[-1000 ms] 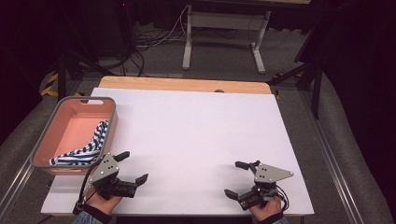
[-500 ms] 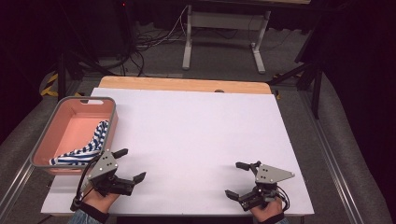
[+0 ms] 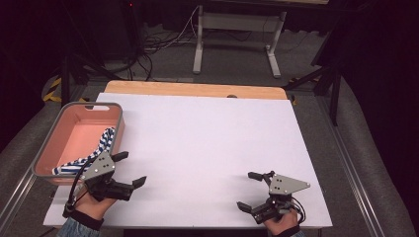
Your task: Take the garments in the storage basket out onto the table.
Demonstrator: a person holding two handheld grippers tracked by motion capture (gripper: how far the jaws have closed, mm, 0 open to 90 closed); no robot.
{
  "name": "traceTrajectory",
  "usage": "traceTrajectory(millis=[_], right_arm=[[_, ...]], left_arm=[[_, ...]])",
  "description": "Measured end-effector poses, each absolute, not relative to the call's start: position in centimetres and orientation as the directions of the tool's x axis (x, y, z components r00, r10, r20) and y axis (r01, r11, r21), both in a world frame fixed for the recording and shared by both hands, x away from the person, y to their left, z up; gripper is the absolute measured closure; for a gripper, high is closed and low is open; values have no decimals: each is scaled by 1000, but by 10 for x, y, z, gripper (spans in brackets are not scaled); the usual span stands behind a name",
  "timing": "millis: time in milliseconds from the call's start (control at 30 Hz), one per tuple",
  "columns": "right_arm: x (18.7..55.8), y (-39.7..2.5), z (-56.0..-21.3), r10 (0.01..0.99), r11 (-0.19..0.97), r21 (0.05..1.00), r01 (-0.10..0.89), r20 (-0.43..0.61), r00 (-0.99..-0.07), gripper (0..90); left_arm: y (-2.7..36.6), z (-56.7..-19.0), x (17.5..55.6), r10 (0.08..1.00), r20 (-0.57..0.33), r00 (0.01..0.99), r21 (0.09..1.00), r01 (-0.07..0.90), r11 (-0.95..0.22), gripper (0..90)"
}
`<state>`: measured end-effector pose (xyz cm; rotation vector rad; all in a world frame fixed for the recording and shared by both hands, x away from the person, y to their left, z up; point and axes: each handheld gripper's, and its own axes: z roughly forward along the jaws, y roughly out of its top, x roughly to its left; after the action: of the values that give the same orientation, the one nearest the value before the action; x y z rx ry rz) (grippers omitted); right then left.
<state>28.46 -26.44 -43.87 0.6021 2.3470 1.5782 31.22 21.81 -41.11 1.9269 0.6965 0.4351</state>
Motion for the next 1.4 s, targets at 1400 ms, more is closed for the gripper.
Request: traceTrajectory(millis=[1400], right_arm=[[286, -264, -440, 457, 319, 924, 212, 46, -888, 13]], left_arm=[[255, -372, 333, 717, 71, 693, 795, 395, -460, 3]])
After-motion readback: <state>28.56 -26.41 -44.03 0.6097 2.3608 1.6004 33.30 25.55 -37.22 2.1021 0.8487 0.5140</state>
